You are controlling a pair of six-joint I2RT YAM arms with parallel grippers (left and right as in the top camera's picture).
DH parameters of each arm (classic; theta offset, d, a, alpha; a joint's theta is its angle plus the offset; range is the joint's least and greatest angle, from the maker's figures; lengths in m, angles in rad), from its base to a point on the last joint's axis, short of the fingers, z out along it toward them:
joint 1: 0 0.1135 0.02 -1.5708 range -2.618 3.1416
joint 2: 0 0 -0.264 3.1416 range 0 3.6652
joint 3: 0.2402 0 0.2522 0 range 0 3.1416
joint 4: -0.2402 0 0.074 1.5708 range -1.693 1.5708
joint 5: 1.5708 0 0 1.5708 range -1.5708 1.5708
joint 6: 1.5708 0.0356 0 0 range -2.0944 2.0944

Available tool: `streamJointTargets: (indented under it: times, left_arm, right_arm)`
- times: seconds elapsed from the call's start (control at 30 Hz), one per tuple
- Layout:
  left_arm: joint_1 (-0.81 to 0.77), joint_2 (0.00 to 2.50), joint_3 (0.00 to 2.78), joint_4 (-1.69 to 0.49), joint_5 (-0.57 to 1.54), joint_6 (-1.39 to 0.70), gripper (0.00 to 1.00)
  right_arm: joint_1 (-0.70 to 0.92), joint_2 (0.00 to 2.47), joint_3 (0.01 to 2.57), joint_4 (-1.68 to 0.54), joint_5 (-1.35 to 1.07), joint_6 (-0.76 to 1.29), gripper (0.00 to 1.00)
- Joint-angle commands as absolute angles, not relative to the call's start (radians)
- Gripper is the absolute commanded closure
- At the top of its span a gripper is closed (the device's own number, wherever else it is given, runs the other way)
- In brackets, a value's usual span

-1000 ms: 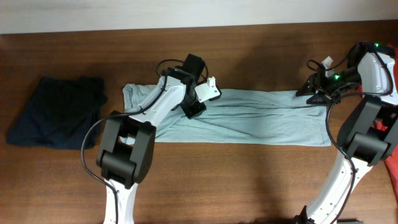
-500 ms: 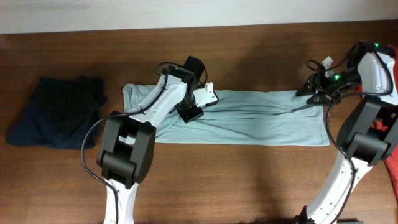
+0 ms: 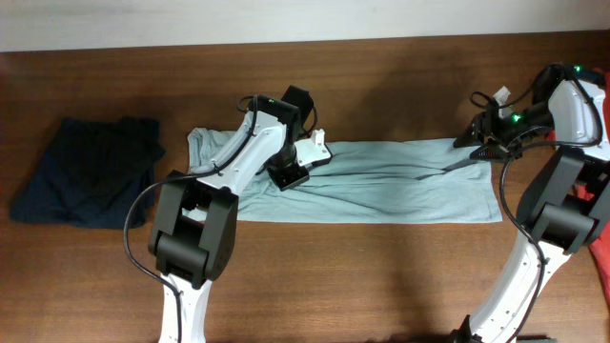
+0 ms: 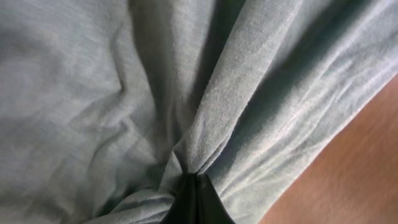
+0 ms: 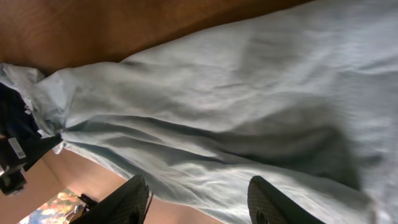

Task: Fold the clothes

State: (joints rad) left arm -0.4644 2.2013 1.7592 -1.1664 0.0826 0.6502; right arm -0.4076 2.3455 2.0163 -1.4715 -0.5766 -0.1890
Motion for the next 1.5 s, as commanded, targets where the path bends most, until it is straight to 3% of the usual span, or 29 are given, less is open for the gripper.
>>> streamJointTargets:
  times: [0.0,0.2,0.6,0.9,1.0,1.07,1.13,1.3,1.43,1.47]
  left_arm:
    - [-0.469,2.198,1.776,-1.191,0.036,0.640,0.98]
    - [-0.469,2.198,1.776,-1.180,0.037,0.640,0.92]
    - [-0.469,2.198,1.776,-1.131,0.060,0.617,0.88]
    - [-0.469,2.198,1.776,-1.130,0.060,0.617,0.88]
    - [-0.469,2.198,1.776,-1.130,0.060,0.617,0.88]
    - [-0.469,2.198,1.776,-1.130,0.059,0.617,0.87]
    - [-0.469,2.198,1.776,-1.131,0.059,0.617,0.88]
    - [-0.469,2.198,1.776,-1.134,0.059,0.617,0.87]
    - [-0.469,2.198,1.776,-1.133,0.059,0.617,0.88]
    - [-0.469,2.198,1.776,-1.133,0.059,0.617,0.88]
  right_arm:
    - [-0.408,2.306,2.037,-1.478,-0.494,-0.154,0.43]
    - [-0.406,2.306,2.037,-1.510,-0.168,0.065,0.43]
    - [-0.397,2.307,2.032,-1.566,-0.183,0.070,0.49]
    - [-0.386,2.312,1.993,-1.478,-0.235,0.174,0.37]
    - [-0.374,2.312,1.990,-1.476,-0.234,0.174,0.50]
    - [-0.368,2.312,1.990,-1.480,-0.215,0.174,0.75]
    - [-0.368,2.312,1.990,-1.495,-0.167,0.174,0.82]
    - [-0.368,2.312,1.990,-1.558,-0.029,0.174,0.89]
    - [-0.368,2.312,1.990,-1.566,0.023,0.173,0.85]
    - [-0.368,2.312,1.990,-1.555,0.022,0.173,0.60]
